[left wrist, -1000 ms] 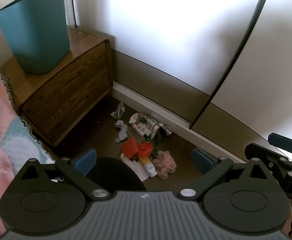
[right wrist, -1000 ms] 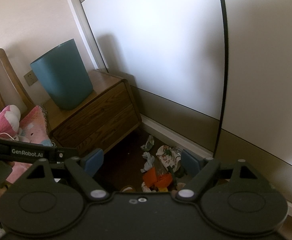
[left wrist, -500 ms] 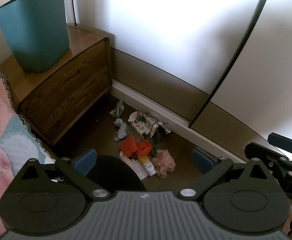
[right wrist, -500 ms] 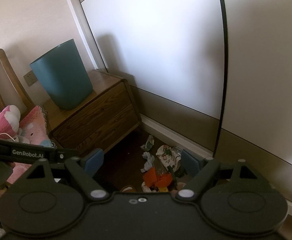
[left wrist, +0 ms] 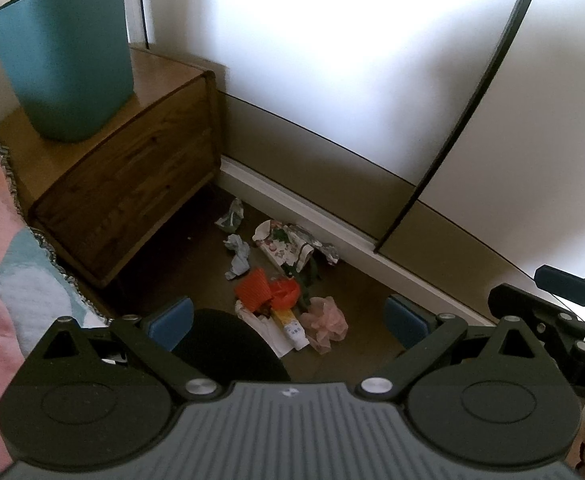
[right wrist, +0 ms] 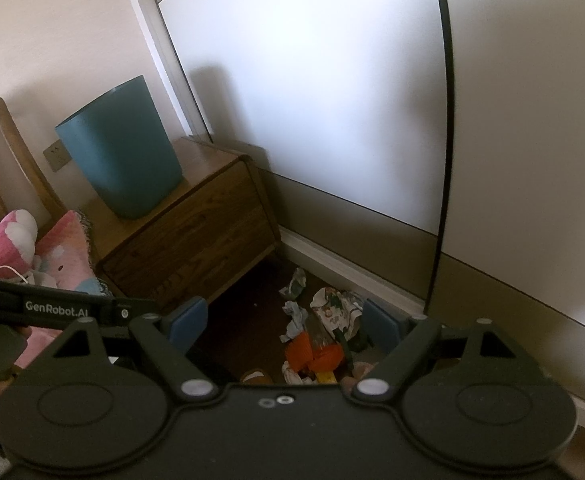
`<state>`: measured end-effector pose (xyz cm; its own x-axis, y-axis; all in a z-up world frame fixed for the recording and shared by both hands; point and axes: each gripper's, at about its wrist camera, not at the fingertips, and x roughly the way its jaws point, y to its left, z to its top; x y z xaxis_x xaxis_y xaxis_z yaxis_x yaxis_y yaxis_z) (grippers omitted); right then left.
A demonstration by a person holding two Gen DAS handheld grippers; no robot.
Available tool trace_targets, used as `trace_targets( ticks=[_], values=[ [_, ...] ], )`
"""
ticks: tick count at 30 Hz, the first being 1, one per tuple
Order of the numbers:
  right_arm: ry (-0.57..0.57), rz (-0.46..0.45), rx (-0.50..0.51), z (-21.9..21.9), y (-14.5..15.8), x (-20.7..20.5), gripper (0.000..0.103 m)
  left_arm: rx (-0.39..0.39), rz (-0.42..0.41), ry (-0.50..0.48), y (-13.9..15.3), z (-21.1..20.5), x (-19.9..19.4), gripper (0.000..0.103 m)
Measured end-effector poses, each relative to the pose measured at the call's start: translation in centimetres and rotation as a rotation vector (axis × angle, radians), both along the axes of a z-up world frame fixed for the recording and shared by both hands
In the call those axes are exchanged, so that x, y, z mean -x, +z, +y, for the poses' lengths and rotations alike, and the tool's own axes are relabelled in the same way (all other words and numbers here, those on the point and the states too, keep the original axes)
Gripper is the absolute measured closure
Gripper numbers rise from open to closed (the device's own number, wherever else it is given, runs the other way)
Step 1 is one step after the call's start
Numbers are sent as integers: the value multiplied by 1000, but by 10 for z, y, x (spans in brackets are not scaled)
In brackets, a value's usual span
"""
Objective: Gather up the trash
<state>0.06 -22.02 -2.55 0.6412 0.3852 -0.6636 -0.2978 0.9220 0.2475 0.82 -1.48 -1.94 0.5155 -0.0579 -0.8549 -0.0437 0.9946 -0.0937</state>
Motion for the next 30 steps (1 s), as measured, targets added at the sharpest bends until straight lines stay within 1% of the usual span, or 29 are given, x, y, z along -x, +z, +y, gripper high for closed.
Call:
trace_targets(
  ticks=[5,10,15,19,22,26,28,30],
  values=[
    [1,5,5,5,-2,-2,19,4,7,-12,-2,1,-4,1],
    [0,14,20,6,-4,-5,19,24,8,-36,-1,8,-10,1],
    [-3,22,47,6,-11,-16,19,22,6,-68,-10,10,-29,1],
    [-2,10,122,2,-20,-40,19,1,10,-96,-29,9,-64,1],
    [5,-8,187,-6,-25,-65,19,-10,30,-115,-45,10,-99,1],
    [25,-8,231,-18,-30,-102,19,-26,49,-111,-60,17,-152,1],
    [42,-17,252,-24,-32,-119,18,-54,35,-109,-65,22,-180,1],
    [58,-16,278,-27,-41,-140,18,-87,23,-114,-73,27,-211,1]
  ],
)
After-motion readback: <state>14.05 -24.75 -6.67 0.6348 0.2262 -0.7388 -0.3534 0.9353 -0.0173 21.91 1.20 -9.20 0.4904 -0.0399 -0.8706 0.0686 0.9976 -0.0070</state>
